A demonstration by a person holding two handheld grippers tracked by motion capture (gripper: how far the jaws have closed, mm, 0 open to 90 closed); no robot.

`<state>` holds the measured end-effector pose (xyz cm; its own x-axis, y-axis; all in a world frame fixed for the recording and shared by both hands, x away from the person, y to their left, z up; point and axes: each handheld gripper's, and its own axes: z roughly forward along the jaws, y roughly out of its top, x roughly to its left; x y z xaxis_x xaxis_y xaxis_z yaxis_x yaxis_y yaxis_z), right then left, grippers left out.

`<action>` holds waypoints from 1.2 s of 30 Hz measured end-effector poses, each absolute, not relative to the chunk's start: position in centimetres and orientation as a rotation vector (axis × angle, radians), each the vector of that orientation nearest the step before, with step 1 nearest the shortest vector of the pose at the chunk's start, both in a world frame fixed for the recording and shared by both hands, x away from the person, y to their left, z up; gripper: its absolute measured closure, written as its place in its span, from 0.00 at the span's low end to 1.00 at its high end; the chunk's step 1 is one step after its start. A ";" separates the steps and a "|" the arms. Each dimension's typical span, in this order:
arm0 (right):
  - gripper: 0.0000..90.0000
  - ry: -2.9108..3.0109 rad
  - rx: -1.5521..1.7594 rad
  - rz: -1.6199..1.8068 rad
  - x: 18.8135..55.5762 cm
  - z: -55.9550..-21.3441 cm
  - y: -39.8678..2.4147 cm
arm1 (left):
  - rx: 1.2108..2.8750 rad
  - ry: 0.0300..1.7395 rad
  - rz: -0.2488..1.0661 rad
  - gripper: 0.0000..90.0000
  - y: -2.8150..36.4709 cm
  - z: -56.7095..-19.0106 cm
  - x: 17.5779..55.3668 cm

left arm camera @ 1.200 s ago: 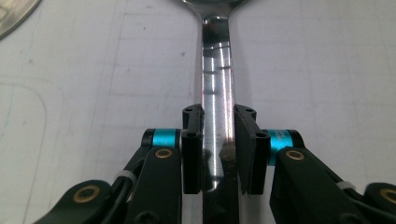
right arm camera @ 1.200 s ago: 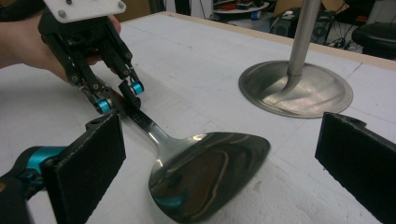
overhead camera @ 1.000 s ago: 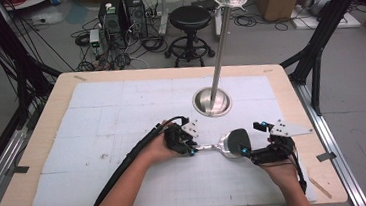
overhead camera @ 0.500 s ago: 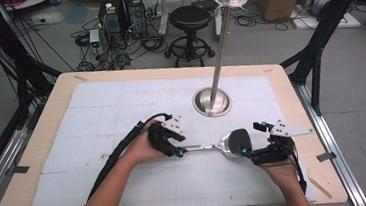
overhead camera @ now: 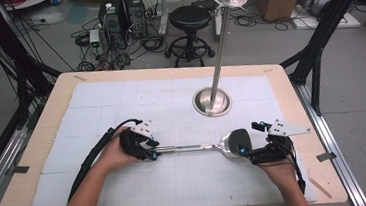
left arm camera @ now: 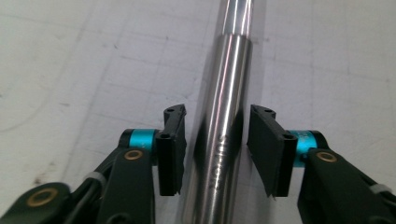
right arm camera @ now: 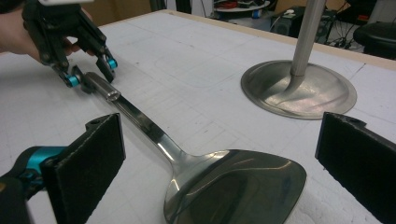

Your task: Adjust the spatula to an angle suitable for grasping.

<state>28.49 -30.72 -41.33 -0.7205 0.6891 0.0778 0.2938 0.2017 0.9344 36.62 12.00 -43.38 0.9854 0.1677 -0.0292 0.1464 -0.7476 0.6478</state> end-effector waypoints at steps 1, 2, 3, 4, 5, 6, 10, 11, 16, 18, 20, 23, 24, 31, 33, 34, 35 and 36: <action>0.01 2.127 0.917 1.526 28.5 -41.3 -30.8 | 2.422 0.209 0.032 0.70 12.0 -43.3 36.6; 0.01 2.127 0.922 1.525 28.5 -41.3 -30.8 | 2.420 0.208 0.030 0.72 12.0 -43.4 36.6; 0.01 2.119 0.921 1.533 28.5 -41.3 -30.9 | 2.421 0.198 0.031 0.72 11.9 -43.3 36.6; 0.01 2.119 0.921 1.533 28.5 -41.3 -30.9 | 2.421 0.198 0.031 0.72 11.9 -43.3 36.6; 0.01 2.121 0.921 1.537 28.5 -41.3 -30.9 | 2.426 0.187 0.036 0.73 11.9 -43.3 36.6; 0.01 2.121 0.920 1.538 28.5 -41.3 -30.9 | 2.424 0.183 0.039 0.73 11.8 -43.3 36.6; 0.01 2.121 0.919 1.539 28.5 -41.3 -30.9 | 2.407 0.155 0.023 0.74 11.0 -43.4 36.5; 0.01 2.116 0.917 1.539 28.5 -41.3 -30.9 | 2.407 0.144 0.021 0.75 10.6 -43.4 36.5; 0.01 2.114 0.918 1.540 28.5 -41.2 -31.0 | 2.414 0.108 0.024 0.76 8.4 -43.4 36.5; 0.01 2.108 0.914 1.542 28.5 -41.2 -31.0 | 2.413 0.101 0.029 0.76 7.8 -43.4 36.6; 0.01 2.111 0.917 1.544 28.5 -41.2 -31.0 | 2.415 0.087 0.039 0.76 7.2 -43.4 36.6; 0.01 2.115 0.917 1.545 28.5 -41.2 -31.0 | 2.418 0.078 0.041 0.76 6.8 -43.4 36.7; 0.01 2.116 0.914 1.544 28.5 -41.2 -31.0 | 2.416 0.069 0.049 0.76 6.6 -43.4 36.7; 0.01 2.116 0.911 1.539 28.5 -41.2 -31.0 | 2.407 0.038 0.047 0.76 5.8 -43.5 37.1; 0.01 2.118 0.909 1.537 28.5 -41.3 -30.9 | 2.404 0.042 0.040 0.75 5.7 -43.5 37.1; 0.01 2.121 0.912 1.539 28.5 -41.3 -30.9 | 2.400 0.042 0.035 0.75 5.8 -43.6 37.2; 0.01 2.121 0.913 1.539 28.5 -41.3 -30.9 | 2.395 0.053 0.025 0.75 5.8 -43.6 37.2; 0.01 2.122 0.913 1.540 28.5 -41.3 -30.9 | 2.397 0.054 0.022 0.75 5.9 -43.5 37.2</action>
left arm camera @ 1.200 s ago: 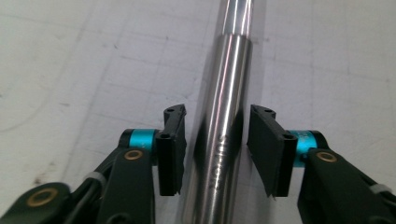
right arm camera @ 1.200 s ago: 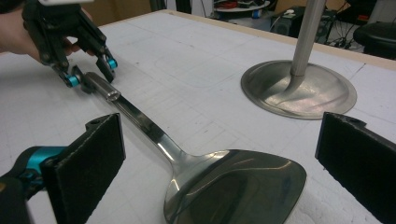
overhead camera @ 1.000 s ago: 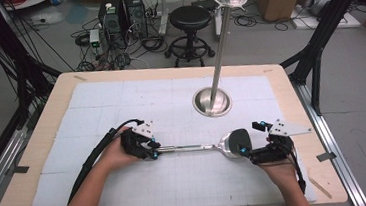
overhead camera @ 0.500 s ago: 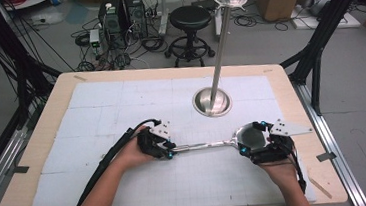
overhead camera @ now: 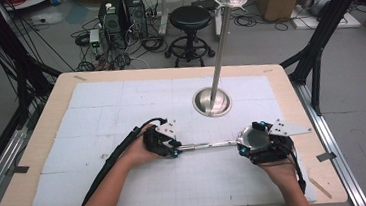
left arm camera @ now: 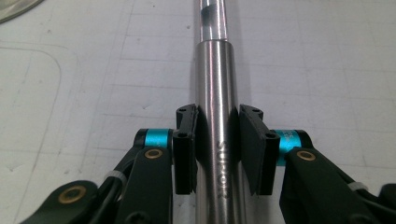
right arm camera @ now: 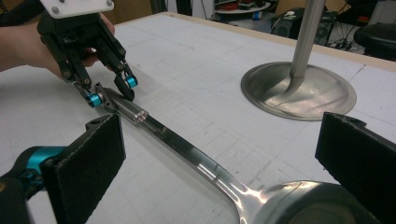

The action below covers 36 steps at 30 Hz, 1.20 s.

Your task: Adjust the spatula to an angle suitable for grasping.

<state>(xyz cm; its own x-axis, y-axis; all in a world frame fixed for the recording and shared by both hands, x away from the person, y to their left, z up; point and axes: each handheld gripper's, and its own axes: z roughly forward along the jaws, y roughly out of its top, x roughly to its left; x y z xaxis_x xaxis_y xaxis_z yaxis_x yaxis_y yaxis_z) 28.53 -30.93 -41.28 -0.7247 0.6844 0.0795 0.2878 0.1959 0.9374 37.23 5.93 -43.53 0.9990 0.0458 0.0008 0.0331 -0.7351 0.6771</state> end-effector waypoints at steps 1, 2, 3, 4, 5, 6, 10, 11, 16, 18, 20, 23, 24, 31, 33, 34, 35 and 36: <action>0.01 2.123 0.914 1.540 28.5 -41.3 -30.9 | 2.404 0.055 0.022 0.73 6.1 -43.4 37.2; 0.01 2.123 0.917 1.540 28.6 -41.3 -30.9 | 2.399 0.062 0.024 0.68 6.3 -43.2 37.1; 0.01 2.126 0.911 1.543 28.6 -41.3 -30.9 | 2.381 0.081 0.038 0.63 6.9 -42.6 36.9; 0.01 2.126 0.911 1.543 28.6 -41.3 -30.9 | 2.381 0.081 0.038 0.61 6.9 -42.6 36.9; 0.01 2.127 0.914 1.544 28.6 -41.3 -30.9 | 2.363 0.093 0.045 0.61 7.3 -42.1 36.8; 0.01 2.130 0.912 1.545 28.6 -41.3 -30.8 | 2.341 0.105 0.043 0.59 7.9 -41.6 36.7; 0.01 2.141 0.899 1.541 28.5 -41.3 -30.8 | 2.203 0.146 0.044 0.55 11.2 -39.9 35.7; 0.01 2.149 0.894 1.543 28.4 -41.3 -30.8 | 2.175 0.159 0.055 0.52 12.2 -39.5 35.5; 0.01 2.157 0.893 1.539 28.3 -41.3 -30.6 | 2.032 0.257 0.084 0.47 17.4 -38.8 34.7; 0.01 2.155 0.882 1.533 28.2 -41.2 -30.7 | 1.994 0.298 0.104 0.43 19.1 -39.0 34.5; 0.01 2.150 0.879 1.537 28.1 -41.0 -30.7 | 1.951 0.335 0.116 0.40 20.4 -39.2 34.4; 0.01 2.134 0.881 1.549 28.2 -40.8 -30.7 | 1.899 0.361 0.166 0.33 21.7 -39.0 34.3; 0.01 2.137 0.884 1.549 28.2 -40.8 -30.7 | 1.878 0.367 0.180 0.32 22.0 -38.9 34.2; 0.01 2.144 0.885 1.549 28.4 -40.8 -30.5 | 1.814 0.404 0.241 0.25 23.7 -38.6 33.7; 0.01 2.139 0.884 1.556 28.4 -40.8 -30.5 | 1.801 0.415 0.261 0.23 24.1 -38.6 33.4; 0.01 2.138 0.885 1.556 28.4 -40.7 -30.5 | 1.796 0.419 0.267 0.23 24.3 -38.7 33.1; 0.01 2.134 0.888 1.558 28.4 -40.7 -30.6 | 1.796 0.420 0.275 0.23 24.5 -38.8 32.9; 0.01 2.129 0.890 1.567 28.5 -40.7 -30.7 | 1.796 0.420 0.277 0.23 24.6 -38.9 32.7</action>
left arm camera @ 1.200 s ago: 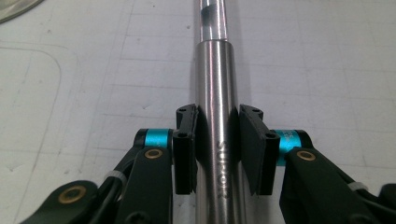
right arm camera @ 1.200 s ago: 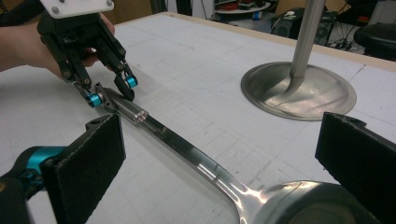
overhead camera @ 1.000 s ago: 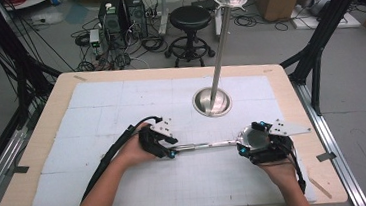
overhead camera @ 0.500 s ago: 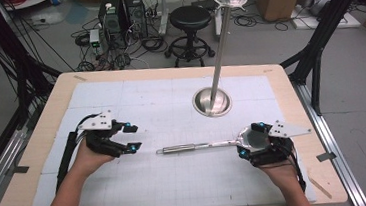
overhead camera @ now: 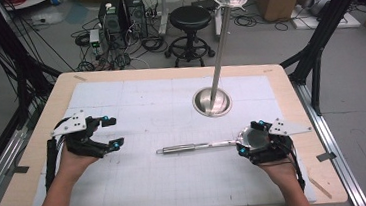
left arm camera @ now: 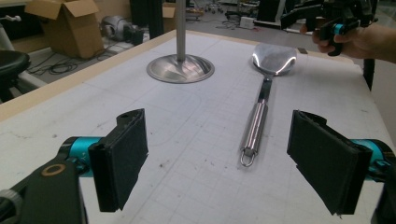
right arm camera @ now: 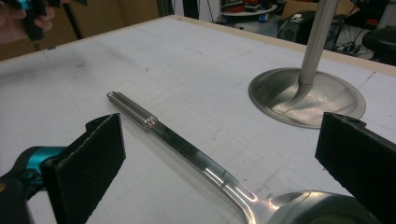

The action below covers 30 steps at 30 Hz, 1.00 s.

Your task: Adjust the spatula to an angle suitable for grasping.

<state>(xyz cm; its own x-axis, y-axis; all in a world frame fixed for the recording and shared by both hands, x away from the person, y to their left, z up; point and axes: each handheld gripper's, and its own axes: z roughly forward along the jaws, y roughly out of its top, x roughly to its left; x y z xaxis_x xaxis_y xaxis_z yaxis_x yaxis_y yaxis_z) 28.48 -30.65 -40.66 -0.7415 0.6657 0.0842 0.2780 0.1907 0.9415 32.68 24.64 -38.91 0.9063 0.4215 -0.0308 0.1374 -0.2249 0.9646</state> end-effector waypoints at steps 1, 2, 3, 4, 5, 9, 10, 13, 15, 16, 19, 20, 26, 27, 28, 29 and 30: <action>0.01 2.128 0.893 1.573 28.5 -40.7 -30.7 | 1.794 0.425 0.272 0.23 24.8 -39.1 32.5; 0.01 2.127 0.894 1.569 28.6 -40.7 -30.7 | 1.792 0.435 0.270 0.22 24.9 -39.2 32.4; 0.01 2.128 0.898 1.569 28.6 -40.7 -30.7 | 1.796 0.446 0.275 0.21 24.9 -39.4 32.3; 0.01 2.130 0.897 1.573 28.6 -40.7 -30.6 | 1.800 0.450 0.276 0.20 25.0 -39.4 32.2; 0.01 2.133 0.892 1.568 28.6 -40.7 -30.6 | 1.801 0.454 0.281 0.19 25.0 -39.5 32.2; 0.01 2.136 0.896 1.557 28.6 -40.8 -30.5 | 1.788 0.461 0.278 0.15 25.0 -39.7 32.1; 0.01 2.136 0.897 1.559 28.6 -40.8 -30.6 | 1.793 0.460 0.281 0.13 24.9 -39.7 32.0; 0.01 2.130 0.904 1.562 28.6 -40.8 -30.6 | 1.794 0.455 0.286 0.10 24.6 -39.7 31.9; 0.01 2.137 0.896 1.561 28.6 -40.8 -30.6 | 1.787 0.458 0.288 0.08 24.4 -39.8 31.9; 0.01 2.139 0.894 1.560 28.6 -40.8 -30.5 | 1.784 0.459 0.293 0.06 24.4 -39.8 31.9; 0.01 2.147 0.891 1.562 28.5 -40.8 -30.4 | 1.774 0.470 0.307 0.02 24.3 -39.8 32.0; 0.01 2.147 0.889 1.567 28.5 -40.8 -30.4 | 1.769 0.466 0.301 0.02 24.3 -39.9 32.1; 0.01 2.143 0.883 1.567 28.7 -40.8 -30.5 | 1.759 0.459 0.298 0.02 24.5 -40.0 32.3; 0.01 2.145 0.885 1.565 28.7 -40.8 -30.4 | 1.758 0.459 0.295 0.02 24.5 -40.0 32.3; 0.01 2.148 0.890 1.564 28.7 -40.8 -30.4 | 1.761 0.462 0.293 0.02 24.6 -40.0 32.3; 0.01 2.149 0.892 1.560 28.7 -40.8 -30.4 | 1.763 0.463 0.294 0.02 24.6 -40.0 32.3; 0.01 2.148 0.889 1.556 28.7 -40.8 -30.4 | 1.762 0.462 0.298 0.02 24.6 -39.9 32.3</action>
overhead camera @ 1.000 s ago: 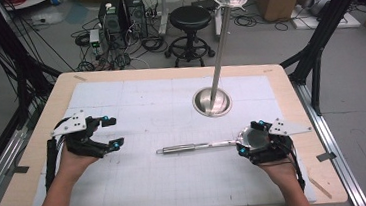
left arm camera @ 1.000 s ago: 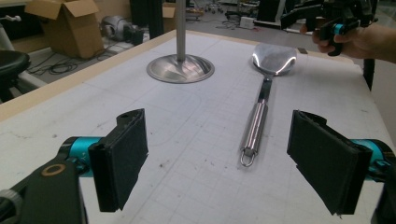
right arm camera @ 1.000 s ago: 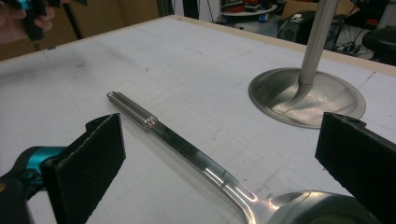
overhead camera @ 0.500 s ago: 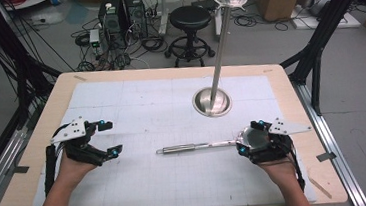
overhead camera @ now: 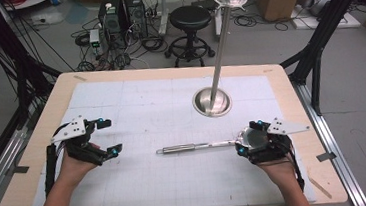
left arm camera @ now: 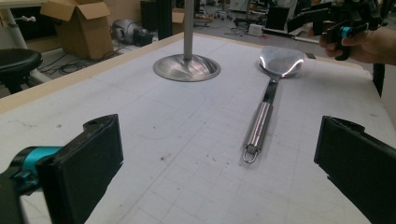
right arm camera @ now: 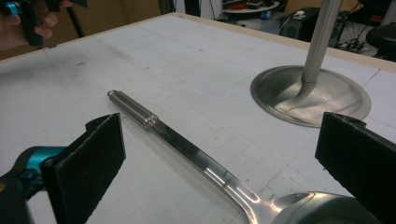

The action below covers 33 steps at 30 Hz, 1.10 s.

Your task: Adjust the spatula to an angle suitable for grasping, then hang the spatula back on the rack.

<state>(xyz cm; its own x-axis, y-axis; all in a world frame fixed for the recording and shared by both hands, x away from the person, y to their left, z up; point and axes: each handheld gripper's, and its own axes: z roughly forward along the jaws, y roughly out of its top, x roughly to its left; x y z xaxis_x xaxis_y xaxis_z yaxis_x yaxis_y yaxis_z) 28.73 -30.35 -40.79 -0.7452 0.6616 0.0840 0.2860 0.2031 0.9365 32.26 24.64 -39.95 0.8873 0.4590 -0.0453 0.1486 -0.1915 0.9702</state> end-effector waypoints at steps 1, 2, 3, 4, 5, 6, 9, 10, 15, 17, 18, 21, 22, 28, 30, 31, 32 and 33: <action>0.01 2.150 0.898 1.555 28.7 -40.8 -30.3 | 1.762 0.464 0.301 0.02 24.7 -39.9 32.2; 0.01 2.150 0.900 1.557 28.8 -40.8 -30.3 | 1.762 0.464 0.298 0.02 24.7 -39.9 32.2; 0.01 2.151 0.898 1.553 28.8 -40.9 -30.3 | 1.762 0.461 0.297 0.02 24.7 -39.9 32.2; 0.01 2.150 0.894 1.549 28.9 -40.9 -30.3 | 1.765 0.459 0.299 0.02 24.7 -39.9 32.2; 0.01 2.148 0.894 1.553 28.9 -40.9 -30.3 | 1.763 0.460 0.300 0.02 24.7 -39.9 32.2; 0.01 2.149 0.895 1.554 28.9 -40.9 -30.3 | 1.763 0.457 0.298 0.02 24.7 -39.9 32.2; 0.01 2.146 0.890 1.559 28.9 -40.8 -30.3 | 1.765 0.455 0.296 0.02 24.6 -39.9 32.3; 0.01 2.146 0.890 1.559 28.8 -40.8 -30.3 | 1.770 0.457 0.295 0.02 24.5 -40.0 32.3; 0.01 2.157 0.868 1.559 28.5 -40.5 -30.1 | 1.753 0.449 0.302 0.02 24.5 -39.9 32.4; 0.01 2.164 0.846 1.558 28.5 -40.1 -29.8 | 1.740 0.447 0.304 0.02 24.6 -39.9 32.3; 0.01 2.170 0.838 1.560 28.5 -39.9 -29.6 | 1.730 0.448 0.303 0.02 24.7 -39.8 32.3; 0.01 2.184 0.802 1.561 28.9 -39.3 -29.0 | 1.699 0.447 0.296 0.02 25.0 -39.7 32.3; 0.01 2.190 0.797 1.564 29.0 -39.1 -28.8 | 1.693 0.444 0.292 0.02 25.0 -39.7 32.3; 0.01 2.273 0.751 1.540 30.5 -37.7 -27.4 | 1.698 0.439 0.306 0.02 24.8 -39.8 32.4; 0.01 2.306 0.732 1.519 31.0 -37.3 -26.9 | 1.709 0.435 0.308 0.02 24.8 -39.7 32.3; 0.01 2.327 0.728 1.508 31.3 -37.1 -26.6 | 1.707 0.435 0.309 0.02 24.7 -39.7 32.2; 0.01 2.345 0.722 1.494 31.5 -37.0 -26.3 | 1.710 0.431 0.310 0.02 24.7 -39.7 32.2; 0.01 2.354 0.710 1.487 31.6 -36.9 -26.0 | 1.712 0.430 0.309 0.02 24.6 -39.7 32.1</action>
<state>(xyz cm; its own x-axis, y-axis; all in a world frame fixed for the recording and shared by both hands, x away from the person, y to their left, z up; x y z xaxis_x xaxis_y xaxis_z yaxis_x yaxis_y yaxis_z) 31.63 -25.97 -36.87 -0.8444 0.5346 0.0346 0.2608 0.3538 0.8982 32.14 24.65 -39.68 0.8935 0.4478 -0.0338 0.1117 -0.1487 0.9825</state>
